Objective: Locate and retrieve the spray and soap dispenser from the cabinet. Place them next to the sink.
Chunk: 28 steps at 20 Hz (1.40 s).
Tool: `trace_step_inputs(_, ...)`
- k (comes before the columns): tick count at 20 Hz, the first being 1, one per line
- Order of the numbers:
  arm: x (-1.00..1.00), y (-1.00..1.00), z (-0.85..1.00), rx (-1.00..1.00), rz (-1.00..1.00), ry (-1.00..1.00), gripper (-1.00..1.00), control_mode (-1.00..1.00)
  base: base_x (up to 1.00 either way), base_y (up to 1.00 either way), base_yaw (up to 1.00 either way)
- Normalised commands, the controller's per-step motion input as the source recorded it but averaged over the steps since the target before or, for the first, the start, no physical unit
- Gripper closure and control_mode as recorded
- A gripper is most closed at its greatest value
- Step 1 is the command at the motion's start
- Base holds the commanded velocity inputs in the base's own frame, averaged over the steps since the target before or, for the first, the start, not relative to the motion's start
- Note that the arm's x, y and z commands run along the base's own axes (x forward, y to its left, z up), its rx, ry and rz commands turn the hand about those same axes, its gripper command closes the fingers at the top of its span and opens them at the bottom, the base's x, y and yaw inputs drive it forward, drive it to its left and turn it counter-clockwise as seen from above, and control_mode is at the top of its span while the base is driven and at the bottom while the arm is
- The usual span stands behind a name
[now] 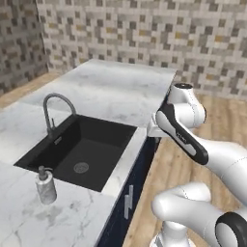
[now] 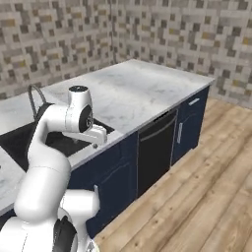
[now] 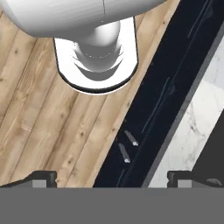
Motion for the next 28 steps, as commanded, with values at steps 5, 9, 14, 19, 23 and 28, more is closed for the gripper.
trace_step_inputs(5, 0.0, 0.0, 0.0, 0.0, 0.0, 0.0, -1.0, 1.0, 0.0, 0.0, -0.5)
trace_step_inputs(9, 0.0, 0.0, 0.0, 0.0, 0.0, 0.0, -1.0, 1.0, 0.0, 0.0, -0.5)
trace_step_inputs(14, 0.0, 0.0, 0.0, 0.0, 0.0, 0.0, -1.0, 1.0, 0.0, 0.0, -0.5)
trace_step_inputs(19, 0.0, 0.0, 0.0, 0.0, 0.0, 0.0, -1.0, 1.0, 0.0, 0.0, -0.5)
trace_step_inputs(23, 0.0, 0.0, 0.0, 0.0, 0.0, 0.0, -1.0, 1.0, 0.0, 0.0, -0.5)
trace_step_inputs(28, 0.0, 0.0, 0.0, 0.0, 0.0, 0.0, -1.0, 1.0, 0.0, 0.0, -0.5)
